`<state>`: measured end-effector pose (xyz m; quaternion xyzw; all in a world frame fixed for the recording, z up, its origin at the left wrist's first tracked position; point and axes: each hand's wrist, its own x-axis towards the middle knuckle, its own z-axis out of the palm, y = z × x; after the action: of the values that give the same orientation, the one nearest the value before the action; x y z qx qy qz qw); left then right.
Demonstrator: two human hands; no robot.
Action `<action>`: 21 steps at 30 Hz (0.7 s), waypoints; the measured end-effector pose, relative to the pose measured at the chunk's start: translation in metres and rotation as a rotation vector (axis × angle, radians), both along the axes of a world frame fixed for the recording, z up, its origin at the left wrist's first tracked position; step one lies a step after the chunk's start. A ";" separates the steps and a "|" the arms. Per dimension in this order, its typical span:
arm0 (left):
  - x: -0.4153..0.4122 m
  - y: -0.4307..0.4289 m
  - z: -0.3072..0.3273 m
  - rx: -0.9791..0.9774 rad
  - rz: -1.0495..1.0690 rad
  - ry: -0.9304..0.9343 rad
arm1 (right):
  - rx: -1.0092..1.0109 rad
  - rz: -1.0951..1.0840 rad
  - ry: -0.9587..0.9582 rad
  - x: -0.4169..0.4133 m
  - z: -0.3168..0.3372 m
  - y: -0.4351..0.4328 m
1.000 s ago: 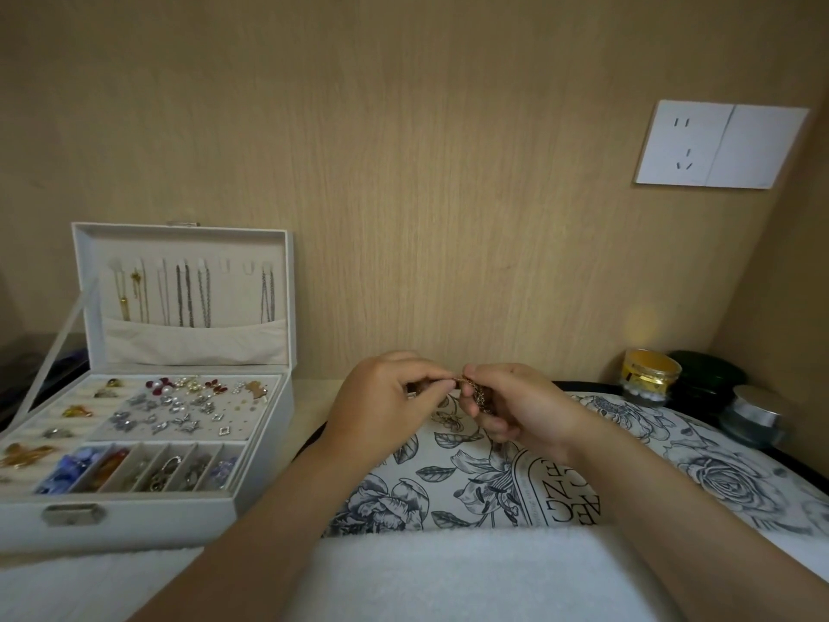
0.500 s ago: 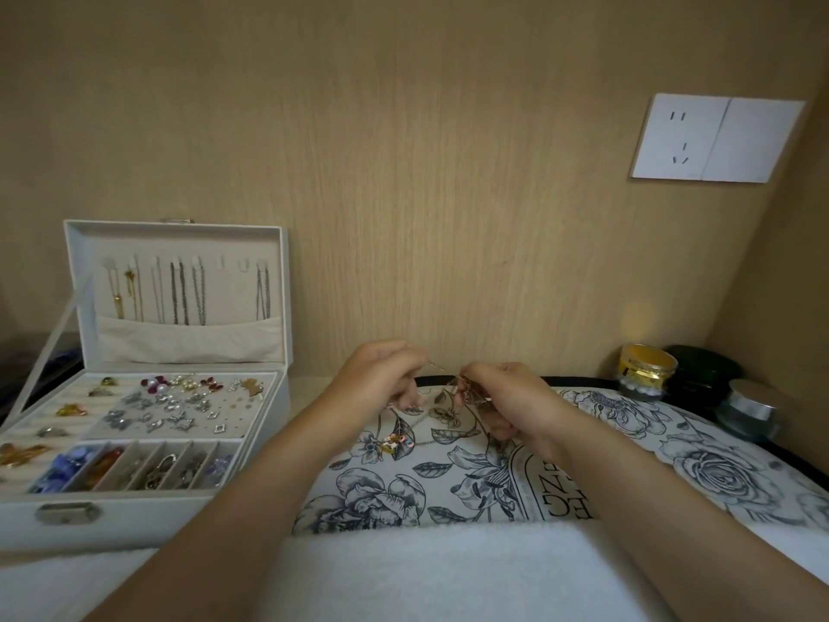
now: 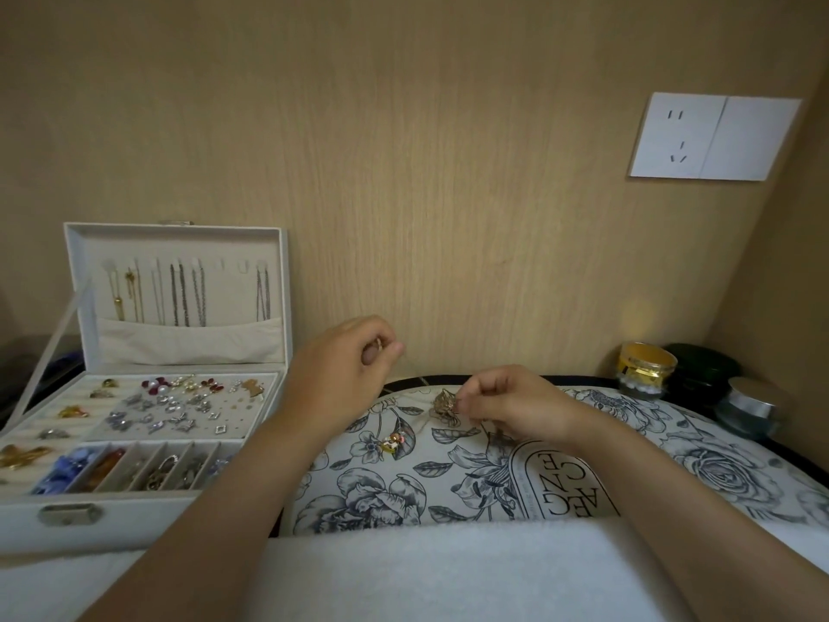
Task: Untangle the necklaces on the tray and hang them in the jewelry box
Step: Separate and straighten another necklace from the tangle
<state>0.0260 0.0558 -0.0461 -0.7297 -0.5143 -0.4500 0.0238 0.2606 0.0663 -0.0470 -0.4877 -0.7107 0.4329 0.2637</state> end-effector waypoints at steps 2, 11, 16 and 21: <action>-0.002 0.000 -0.001 0.115 0.076 0.217 | 0.031 -0.037 0.012 0.001 -0.001 0.002; 0.009 0.013 -0.024 0.116 0.197 0.296 | 0.024 -0.065 0.060 0.000 0.001 0.001; 0.022 0.007 -0.030 -0.170 0.288 0.294 | -0.064 -0.089 0.212 -0.003 -0.001 0.004; 0.041 -0.003 -0.018 -0.355 0.011 -0.062 | -0.174 -0.103 0.306 -0.001 0.001 0.005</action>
<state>0.0667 0.0526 -0.0637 -0.7053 -0.5901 -0.3745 -0.1188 0.2596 0.0712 -0.0457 -0.4730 -0.5964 0.5477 0.3473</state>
